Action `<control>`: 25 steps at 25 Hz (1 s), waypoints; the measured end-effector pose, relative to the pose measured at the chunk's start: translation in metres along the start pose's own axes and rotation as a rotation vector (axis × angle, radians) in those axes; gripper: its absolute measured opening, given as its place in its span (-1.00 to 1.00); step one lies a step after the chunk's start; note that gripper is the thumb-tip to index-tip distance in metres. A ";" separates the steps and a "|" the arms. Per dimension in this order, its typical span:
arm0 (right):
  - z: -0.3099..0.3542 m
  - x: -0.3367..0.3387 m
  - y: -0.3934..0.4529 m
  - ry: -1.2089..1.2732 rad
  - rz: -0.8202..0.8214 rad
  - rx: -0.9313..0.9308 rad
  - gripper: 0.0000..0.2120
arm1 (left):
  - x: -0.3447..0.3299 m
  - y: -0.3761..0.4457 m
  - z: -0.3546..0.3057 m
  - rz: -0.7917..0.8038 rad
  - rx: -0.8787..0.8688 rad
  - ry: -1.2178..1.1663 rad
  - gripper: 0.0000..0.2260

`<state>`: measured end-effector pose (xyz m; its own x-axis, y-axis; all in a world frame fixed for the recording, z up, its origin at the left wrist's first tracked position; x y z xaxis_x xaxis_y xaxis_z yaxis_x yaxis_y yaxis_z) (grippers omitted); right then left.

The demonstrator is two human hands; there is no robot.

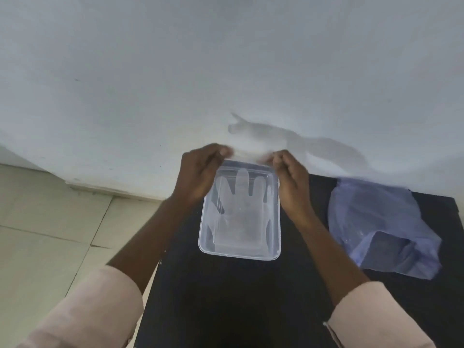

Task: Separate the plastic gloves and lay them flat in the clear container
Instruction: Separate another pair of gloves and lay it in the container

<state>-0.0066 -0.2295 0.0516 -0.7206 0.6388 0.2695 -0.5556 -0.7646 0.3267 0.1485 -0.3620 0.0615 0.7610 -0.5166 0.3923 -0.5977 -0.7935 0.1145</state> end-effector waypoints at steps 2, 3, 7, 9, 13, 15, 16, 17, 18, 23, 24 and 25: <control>-0.035 -0.012 -0.028 -0.173 0.164 -0.013 -0.72 | -0.022 -0.021 0.033 0.119 -0.031 0.180 -0.77; -0.048 -0.017 -0.039 -0.268 0.256 -0.002 -0.71 | -0.033 -0.030 0.047 0.197 -0.057 0.270 -0.75; -0.083 -0.029 -0.070 -0.671 0.596 0.074 -0.75 | -0.060 -0.054 0.081 0.330 -0.225 0.657 -0.75; -0.089 -0.033 -0.079 -0.821 0.707 0.146 -0.74 | -0.067 -0.061 0.088 0.346 -0.276 0.780 -0.76; -0.087 -0.039 -0.079 -0.968 0.841 0.177 -0.66 | -0.073 -0.065 0.097 0.436 -0.290 0.917 -0.76; -0.086 -0.041 -0.080 -1.009 0.915 0.172 -0.69 | -0.076 -0.069 0.100 0.509 -0.309 0.995 -0.72; -0.085 -0.040 -0.082 -1.030 0.958 0.174 -0.69 | -0.077 -0.072 0.101 0.558 -0.318 1.035 -0.68; -0.085 -0.040 -0.083 -1.048 1.005 0.172 -0.67 | -0.078 -0.074 0.103 0.615 -0.316 1.071 -0.62; -0.085 -0.040 -0.085 -1.063 1.057 0.173 -0.64 | -0.079 -0.076 0.104 0.682 -0.305 1.101 -0.57; -0.090 -0.039 -0.089 -1.119 1.264 0.162 -0.58 | -0.077 -0.081 0.107 0.905 -0.275 1.223 -0.41; -0.092 -0.040 -0.090 -1.135 1.299 0.164 -0.59 | -0.078 -0.082 0.108 0.929 -0.276 1.240 -0.40; -0.091 -0.040 -0.091 -1.149 1.322 0.160 -0.59 | -0.078 -0.082 0.108 0.941 -0.268 1.255 -0.40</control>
<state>0.0346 -0.1937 -0.0716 0.0568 -0.5614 0.8256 0.2005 -0.8037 -0.5603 0.1650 -0.2912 -0.0767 -0.4906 -0.0799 0.8677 -0.8425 -0.2108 -0.4957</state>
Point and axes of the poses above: each hand's wrist, its own y-axis towards the middle knuckle, its own x-axis out of the back of the hand, z = x × y, the point moved 8 cm from there along y, towards the middle knuckle, and after that the axes turned 8 degrees about x, right-handed, at the moved point
